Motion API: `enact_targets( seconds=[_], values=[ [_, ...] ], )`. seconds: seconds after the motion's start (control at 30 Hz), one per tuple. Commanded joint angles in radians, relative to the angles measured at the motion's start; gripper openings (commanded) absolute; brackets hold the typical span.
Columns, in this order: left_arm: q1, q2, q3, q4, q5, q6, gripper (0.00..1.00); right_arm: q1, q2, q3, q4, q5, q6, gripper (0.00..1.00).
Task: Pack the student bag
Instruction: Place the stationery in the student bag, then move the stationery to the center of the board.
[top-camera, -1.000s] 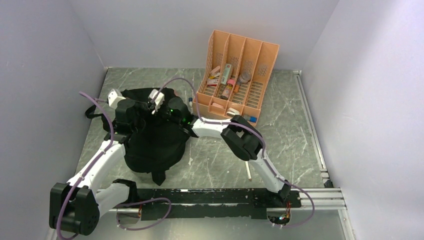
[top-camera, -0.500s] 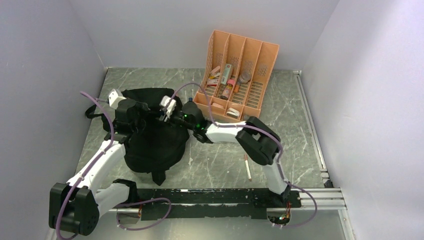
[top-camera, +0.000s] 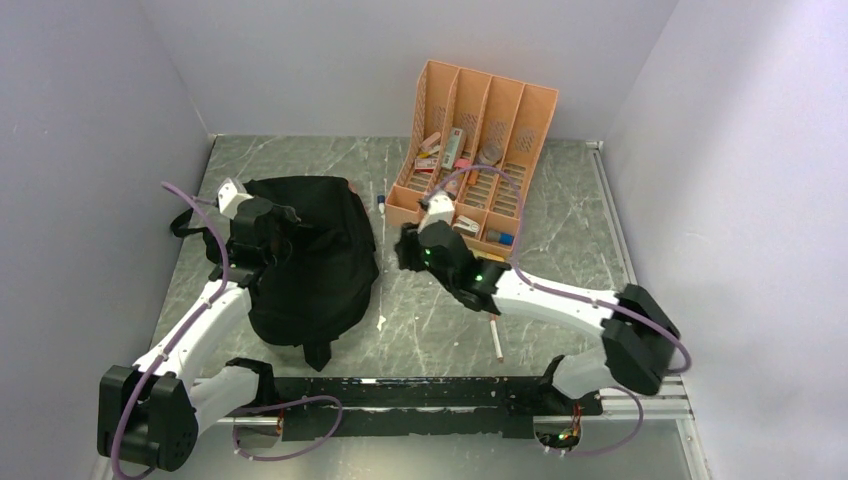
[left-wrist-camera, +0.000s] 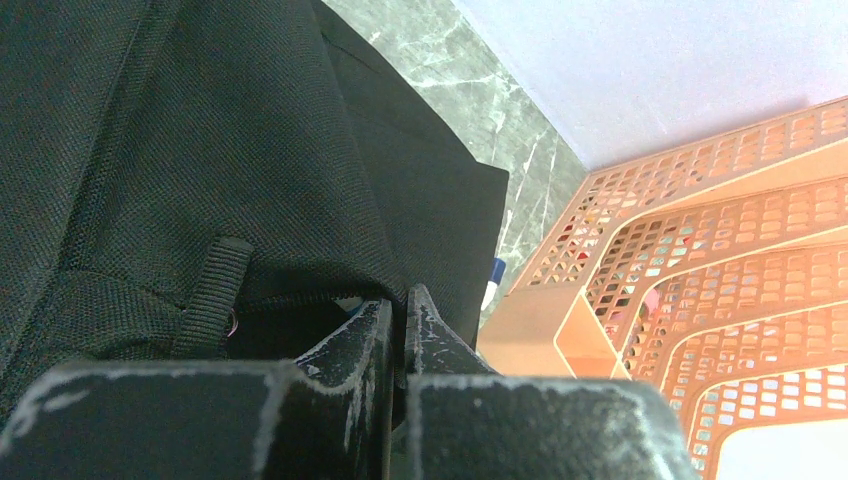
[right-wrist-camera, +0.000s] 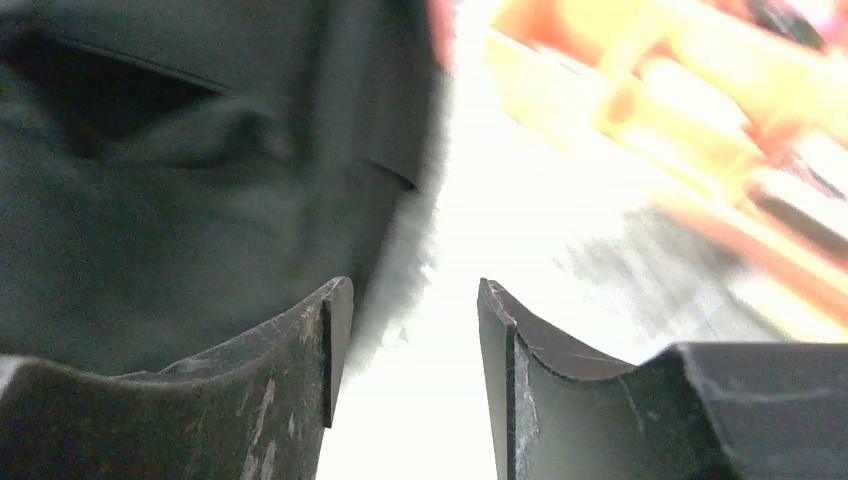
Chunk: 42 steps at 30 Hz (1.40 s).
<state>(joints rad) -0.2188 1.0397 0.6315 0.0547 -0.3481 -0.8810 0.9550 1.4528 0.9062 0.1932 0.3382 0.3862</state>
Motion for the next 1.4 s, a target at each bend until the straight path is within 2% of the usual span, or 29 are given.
enact_targets(
  seconds=[0.0, 0.1, 0.2, 0.4, 0.53, 0.67, 0.87, 1.03, 1.17, 1.37],
  values=[
    [-0.016, -0.008, 0.044, 0.036, 0.004, 0.008, 0.05, 0.003, -0.137, -0.089, -0.501, 0.323, 0.453, 0.54],
    [-0.016, -0.002, 0.049, 0.034, 0.007, 0.008, 0.05, 0.004, -0.174, -0.091, -0.766, 0.41, 0.691, 0.6],
    [-0.016, 0.0, 0.05, 0.03, 0.008, 0.007, 0.05, 0.002, -0.165, -0.088, -0.968, 0.434, 0.832, 0.63],
    [-0.014, 0.0, 0.05, 0.023, 0.004, 0.005, 0.05, -0.004, -0.112, -0.12, -1.14, 0.469, 0.972, 0.68],
    [-0.014, 0.005, 0.051, 0.022, 0.007, 0.004, 0.05, -0.052, -0.119, -0.175, -1.1, 0.464, 0.931, 0.71],
    [-0.014, 0.007, 0.05, 0.023, 0.01, 0.001, 0.05, -0.096, -0.165, -0.246, -0.98, 0.365, 0.832, 0.7],
    [-0.011, 0.012, 0.051, 0.022, 0.012, -0.001, 0.05, -0.125, -0.236, -0.322, -0.847, 0.233, 0.768, 0.64],
    [-0.011, 0.014, 0.05, 0.022, 0.015, -0.006, 0.05, -0.128, -0.234, -0.356, -0.795, 0.141, 0.759, 0.6],
    [-0.01, 0.013, 0.05, 0.02, 0.014, -0.005, 0.05, -0.129, -0.204, -0.371, -0.781, 0.114, 0.759, 0.54],
    [-0.01, 0.012, 0.05, 0.018, 0.011, -0.006, 0.05, -0.129, -0.155, -0.374, -0.73, 0.122, 0.714, 0.35]
  ],
)
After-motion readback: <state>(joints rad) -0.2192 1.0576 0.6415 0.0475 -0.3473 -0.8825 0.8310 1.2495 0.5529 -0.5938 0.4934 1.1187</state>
